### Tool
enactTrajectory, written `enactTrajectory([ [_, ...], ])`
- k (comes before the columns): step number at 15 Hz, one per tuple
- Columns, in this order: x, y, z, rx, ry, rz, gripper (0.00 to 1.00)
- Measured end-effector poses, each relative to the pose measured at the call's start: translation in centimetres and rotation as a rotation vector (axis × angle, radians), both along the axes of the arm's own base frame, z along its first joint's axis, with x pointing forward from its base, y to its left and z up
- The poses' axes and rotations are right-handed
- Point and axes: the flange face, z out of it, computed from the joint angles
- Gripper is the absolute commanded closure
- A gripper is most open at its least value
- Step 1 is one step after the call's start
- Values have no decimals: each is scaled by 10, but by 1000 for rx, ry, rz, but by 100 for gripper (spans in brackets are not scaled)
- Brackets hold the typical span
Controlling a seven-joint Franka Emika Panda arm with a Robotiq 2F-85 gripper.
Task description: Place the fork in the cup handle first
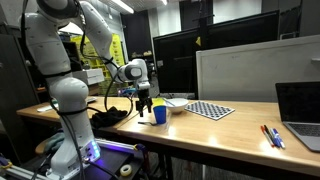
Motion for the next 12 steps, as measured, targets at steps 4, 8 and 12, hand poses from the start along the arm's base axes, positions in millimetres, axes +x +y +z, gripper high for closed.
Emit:
enactTrajectory([
  [4, -1, 0, -3, 12, 3, -15, 0],
  [8, -9, -4, -19, 81, 33, -71, 0],
  [12, -22, -15, -34, 114, 72, -111, 0],
])
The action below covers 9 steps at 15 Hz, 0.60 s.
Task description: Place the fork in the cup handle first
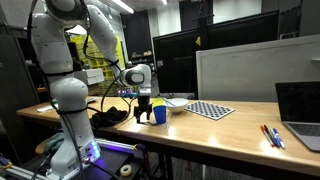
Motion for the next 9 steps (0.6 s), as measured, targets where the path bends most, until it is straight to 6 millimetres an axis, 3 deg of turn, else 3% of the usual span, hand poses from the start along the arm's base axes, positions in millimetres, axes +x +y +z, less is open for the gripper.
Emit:
enactTrajectory([
  [9, 17, -10, -4, -95, -29, 123, 0],
])
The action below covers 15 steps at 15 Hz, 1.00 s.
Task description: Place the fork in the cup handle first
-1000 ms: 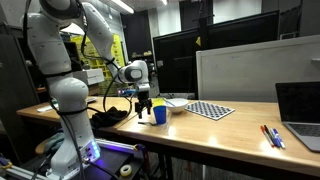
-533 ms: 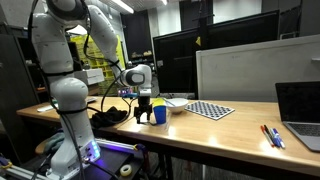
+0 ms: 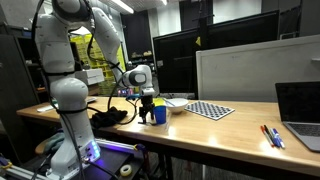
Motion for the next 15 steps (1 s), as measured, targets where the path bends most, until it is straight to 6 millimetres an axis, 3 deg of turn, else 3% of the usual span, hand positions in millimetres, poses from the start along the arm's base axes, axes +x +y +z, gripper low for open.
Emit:
enactTrajectory([
  [5, 8, -3, -5, 10, -58, -3, 0],
  [15, -3, -16, -8, 121, -135, -97, 0],
])
